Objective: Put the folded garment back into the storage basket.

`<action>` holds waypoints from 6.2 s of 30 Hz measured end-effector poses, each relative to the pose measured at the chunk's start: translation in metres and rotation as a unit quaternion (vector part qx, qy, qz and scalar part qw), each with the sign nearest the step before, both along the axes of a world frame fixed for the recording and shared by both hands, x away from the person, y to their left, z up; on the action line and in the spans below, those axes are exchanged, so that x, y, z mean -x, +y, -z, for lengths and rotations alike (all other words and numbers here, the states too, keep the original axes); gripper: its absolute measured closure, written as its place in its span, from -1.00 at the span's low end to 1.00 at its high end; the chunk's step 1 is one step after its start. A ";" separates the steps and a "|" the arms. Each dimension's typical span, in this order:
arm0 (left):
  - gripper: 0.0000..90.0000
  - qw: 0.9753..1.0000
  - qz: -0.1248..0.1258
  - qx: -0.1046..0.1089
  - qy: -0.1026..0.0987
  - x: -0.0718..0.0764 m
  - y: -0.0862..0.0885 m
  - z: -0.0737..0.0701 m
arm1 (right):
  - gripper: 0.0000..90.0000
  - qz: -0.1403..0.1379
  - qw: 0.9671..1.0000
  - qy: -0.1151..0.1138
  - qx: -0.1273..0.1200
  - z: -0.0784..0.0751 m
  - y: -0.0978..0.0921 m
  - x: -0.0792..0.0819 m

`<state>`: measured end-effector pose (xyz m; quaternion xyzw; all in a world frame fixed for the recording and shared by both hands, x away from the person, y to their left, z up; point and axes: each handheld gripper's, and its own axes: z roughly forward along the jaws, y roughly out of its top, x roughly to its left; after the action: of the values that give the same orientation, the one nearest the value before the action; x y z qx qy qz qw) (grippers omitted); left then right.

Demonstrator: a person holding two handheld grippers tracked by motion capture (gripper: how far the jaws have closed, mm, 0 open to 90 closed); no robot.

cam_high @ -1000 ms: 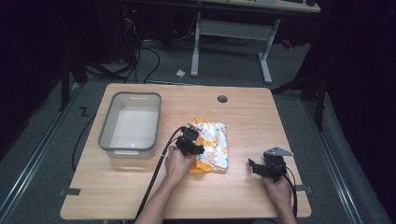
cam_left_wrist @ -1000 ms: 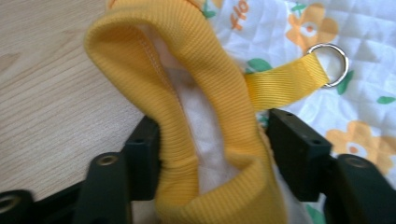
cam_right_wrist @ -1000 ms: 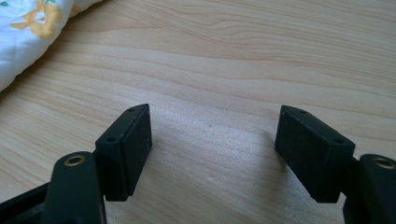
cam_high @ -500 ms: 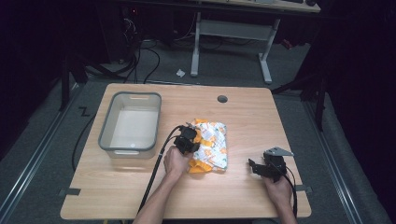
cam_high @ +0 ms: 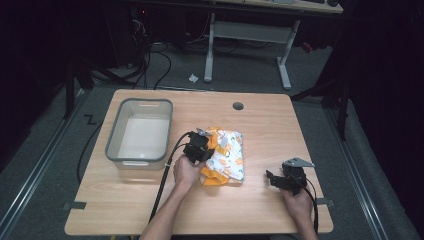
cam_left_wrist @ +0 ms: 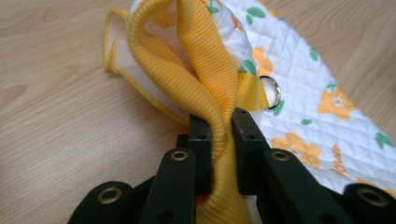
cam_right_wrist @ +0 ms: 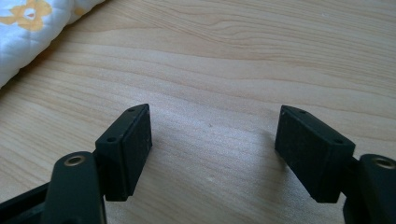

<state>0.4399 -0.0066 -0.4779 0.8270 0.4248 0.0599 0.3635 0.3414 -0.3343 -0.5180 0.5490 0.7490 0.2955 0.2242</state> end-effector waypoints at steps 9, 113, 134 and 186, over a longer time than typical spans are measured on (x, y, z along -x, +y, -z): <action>0.80 0.999 0.008 0.031 -0.011 0.007 0.009 -0.016 | -0.39 0.000 1.000 0.000 0.000 0.000 0.000 0.000; 0.80 0.992 -0.034 0.095 -0.072 0.001 0.134 -0.130 | -0.40 -0.002 1.000 0.001 0.000 0.000 0.000 0.000; 0.80 0.991 -0.063 0.091 -0.080 -0.004 0.165 -0.134 | -0.39 -0.001 1.000 0.001 0.000 0.000 0.000 0.001; 0.80 0.990 -0.100 0.064 -0.072 -0.032 0.223 -0.100 | -0.39 0.000 1.000 0.001 0.000 0.000 0.000 0.001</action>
<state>0.4724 0.2166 -0.3780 0.7490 0.4806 0.1277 0.4378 0.3406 -0.3338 -0.5179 0.5491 0.7494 0.2952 0.2229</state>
